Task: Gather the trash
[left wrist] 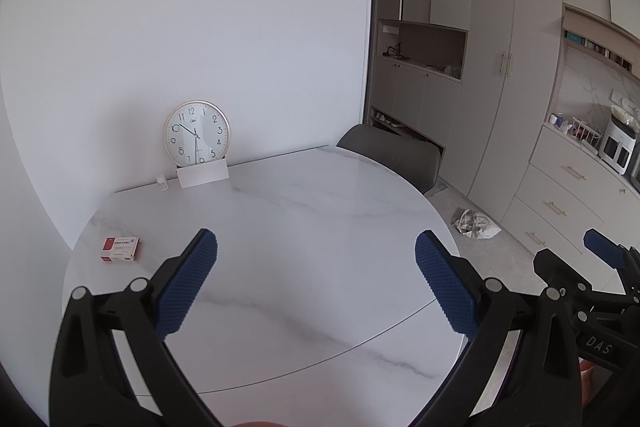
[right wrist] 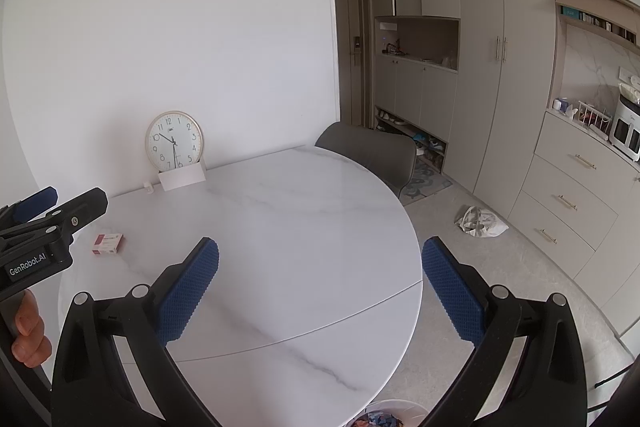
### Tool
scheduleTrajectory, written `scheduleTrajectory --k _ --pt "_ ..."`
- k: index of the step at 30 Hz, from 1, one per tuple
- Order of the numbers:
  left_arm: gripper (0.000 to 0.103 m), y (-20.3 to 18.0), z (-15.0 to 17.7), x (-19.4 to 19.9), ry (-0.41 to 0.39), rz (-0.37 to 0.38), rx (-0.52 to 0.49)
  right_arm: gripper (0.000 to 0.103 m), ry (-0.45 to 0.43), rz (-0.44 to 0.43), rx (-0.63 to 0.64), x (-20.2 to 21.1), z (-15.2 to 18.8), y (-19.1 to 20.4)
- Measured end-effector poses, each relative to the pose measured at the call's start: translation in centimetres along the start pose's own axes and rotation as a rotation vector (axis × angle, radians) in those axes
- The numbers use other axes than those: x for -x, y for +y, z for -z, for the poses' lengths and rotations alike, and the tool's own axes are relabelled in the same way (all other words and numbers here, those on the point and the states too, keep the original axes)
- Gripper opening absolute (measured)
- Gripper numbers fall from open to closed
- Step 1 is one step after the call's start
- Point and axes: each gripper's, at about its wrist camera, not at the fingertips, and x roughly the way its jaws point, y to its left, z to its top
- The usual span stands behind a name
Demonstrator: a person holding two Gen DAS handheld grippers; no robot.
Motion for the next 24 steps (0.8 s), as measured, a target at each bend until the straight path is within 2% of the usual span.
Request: scheduleTrajectory --k 24 --pt "0.095 -0.4 0.1 0.0 0.003 0.008 0.0 0.101 0.003 0.007 0.004 0.1 1.0 -0.4"
